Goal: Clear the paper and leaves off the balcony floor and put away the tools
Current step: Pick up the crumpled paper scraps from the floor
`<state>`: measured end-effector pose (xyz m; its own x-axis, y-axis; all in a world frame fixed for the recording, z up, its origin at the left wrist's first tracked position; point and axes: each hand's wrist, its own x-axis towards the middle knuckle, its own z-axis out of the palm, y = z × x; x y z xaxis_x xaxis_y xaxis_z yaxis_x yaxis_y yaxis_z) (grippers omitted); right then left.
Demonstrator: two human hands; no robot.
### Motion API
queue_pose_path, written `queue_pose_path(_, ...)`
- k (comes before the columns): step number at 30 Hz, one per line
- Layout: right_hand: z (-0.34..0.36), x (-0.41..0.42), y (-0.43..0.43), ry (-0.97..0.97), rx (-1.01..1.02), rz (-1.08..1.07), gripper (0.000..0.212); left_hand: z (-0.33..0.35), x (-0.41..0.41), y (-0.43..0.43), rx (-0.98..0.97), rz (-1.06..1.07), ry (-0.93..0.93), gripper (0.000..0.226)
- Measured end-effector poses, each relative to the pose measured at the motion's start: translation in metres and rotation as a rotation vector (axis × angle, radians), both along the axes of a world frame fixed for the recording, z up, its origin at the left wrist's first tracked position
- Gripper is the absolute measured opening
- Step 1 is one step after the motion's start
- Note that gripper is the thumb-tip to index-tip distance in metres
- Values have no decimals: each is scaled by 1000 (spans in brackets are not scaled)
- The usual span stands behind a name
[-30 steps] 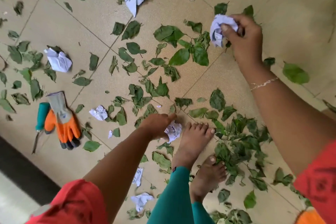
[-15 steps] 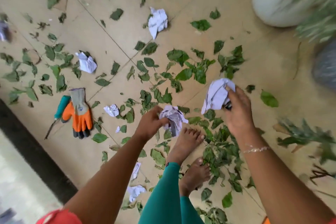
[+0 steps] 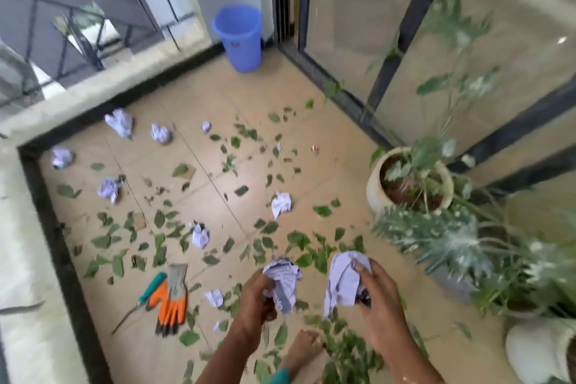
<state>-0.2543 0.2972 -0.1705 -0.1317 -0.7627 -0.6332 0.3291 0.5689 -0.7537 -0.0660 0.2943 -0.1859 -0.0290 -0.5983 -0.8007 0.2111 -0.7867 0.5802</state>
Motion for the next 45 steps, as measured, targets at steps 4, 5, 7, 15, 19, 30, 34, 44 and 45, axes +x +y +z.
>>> queue_pose_path(4, 58, 12, -19, -34, -38, 73, 62, 52, 20, -15, 37, 152, -23, 24)
queue_pose_path(5, 70, 16, -27, -14, -53, 90, 65, 61, 27, -21, 38, 192, -36, 21)
queue_pose_path(7, 91, 26, -46, 10, -78, 103, 39, 81, 41, -37, 14, 251, -44, 33)
queue_pose_path(15, 130, 88, -181, 87, -93, 165, 61, 126, 118, -166, 14, 240, -85, 36)
queue_pose_path(19, 137, 123, -259, 97, -123, 182, 77, 143, 157, -244, 10, 159, -135, 48)
queue_pose_path(30, 152, 157, -453, 155, -178, 120, 10, 172, 179, -434, -40, 187, -93, 31)
queue_pose_path(34, 138, 150, -544, 166, -172, 105, 10, 167, 175, -520, -43, 238, -111, 21)
queue_pose_path(44, 135, 136, -748, 222, -119, 195, 25, 151, 165, -704, -27, 336, -116, 30)
queue_pose_path(45, 135, 139, -764, 225, -109, 198, 23, 146, 167, -718, -26, 344, -112, 25)
